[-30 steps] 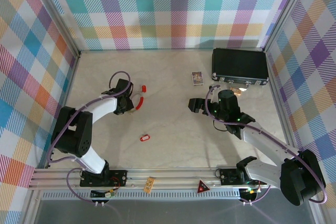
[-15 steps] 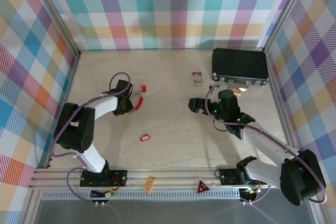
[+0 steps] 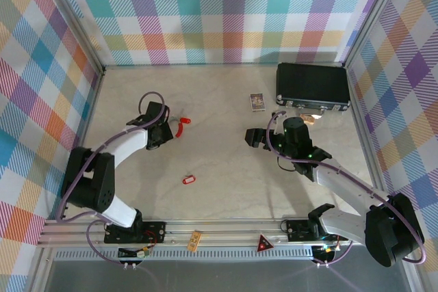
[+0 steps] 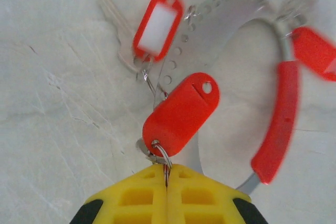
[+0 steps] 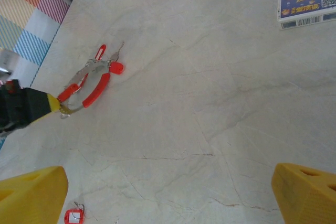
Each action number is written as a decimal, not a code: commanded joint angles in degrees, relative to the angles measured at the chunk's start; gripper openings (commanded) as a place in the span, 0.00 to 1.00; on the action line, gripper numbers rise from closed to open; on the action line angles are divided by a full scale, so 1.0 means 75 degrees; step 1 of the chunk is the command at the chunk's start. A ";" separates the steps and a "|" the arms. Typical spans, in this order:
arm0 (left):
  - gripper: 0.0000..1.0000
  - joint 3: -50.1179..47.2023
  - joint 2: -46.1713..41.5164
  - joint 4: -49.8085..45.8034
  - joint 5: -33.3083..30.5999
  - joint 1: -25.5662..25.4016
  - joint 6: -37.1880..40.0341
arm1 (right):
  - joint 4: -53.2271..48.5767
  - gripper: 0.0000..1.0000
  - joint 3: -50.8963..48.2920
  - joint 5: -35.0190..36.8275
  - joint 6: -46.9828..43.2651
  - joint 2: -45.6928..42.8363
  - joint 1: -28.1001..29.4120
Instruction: Put the keys on the keyring
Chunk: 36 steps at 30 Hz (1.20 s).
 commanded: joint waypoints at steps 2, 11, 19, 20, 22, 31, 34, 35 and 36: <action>0.03 0.0238 -0.0660 -0.0466 0.0304 -0.0173 -0.0067 | 0.0157 0.99 0.0066 0.0047 -0.0031 0.0020 0.0083; 0.03 0.0884 -0.0828 -0.0866 0.0369 -0.0778 -0.0160 | 0.0140 0.99 0.0082 0.0070 -0.0023 -0.0014 0.0104; 0.05 0.0777 -0.0356 -0.0605 0.0671 -0.1303 -0.0303 | 0.0158 0.99 0.0083 0.0070 -0.0043 -0.0004 0.0123; 0.05 0.0727 -0.0267 -0.0469 0.0725 -0.1427 -0.0317 | 0.0156 0.99 0.0080 0.0070 -0.0031 0.0008 0.0130; 0.05 0.0737 -0.0060 -0.0392 0.0725 -0.1550 -0.0324 | 0.0148 0.99 0.0082 0.0070 -0.0031 0.0029 0.0133; 0.06 0.0882 0.0850 -0.0448 -0.0120 -0.0981 0.0321 | 0.0179 0.99 0.0084 0.0047 -0.0031 0.0043 0.0165; 0.07 0.1001 0.1250 -0.0213 0.0019 -0.0844 0.0419 | 0.0174 0.99 0.0097 0.0047 -0.0031 0.0088 0.0177; 0.08 0.1070 0.1402 -0.0150 0.0050 -0.0840 0.0465 | 0.0175 0.99 0.0104 0.0053 -0.0042 0.0117 0.0188; 0.09 0.1182 0.1557 -0.0139 0.0046 -0.0840 0.0504 | 0.0169 0.99 0.0103 0.0054 -0.0042 0.0125 0.0188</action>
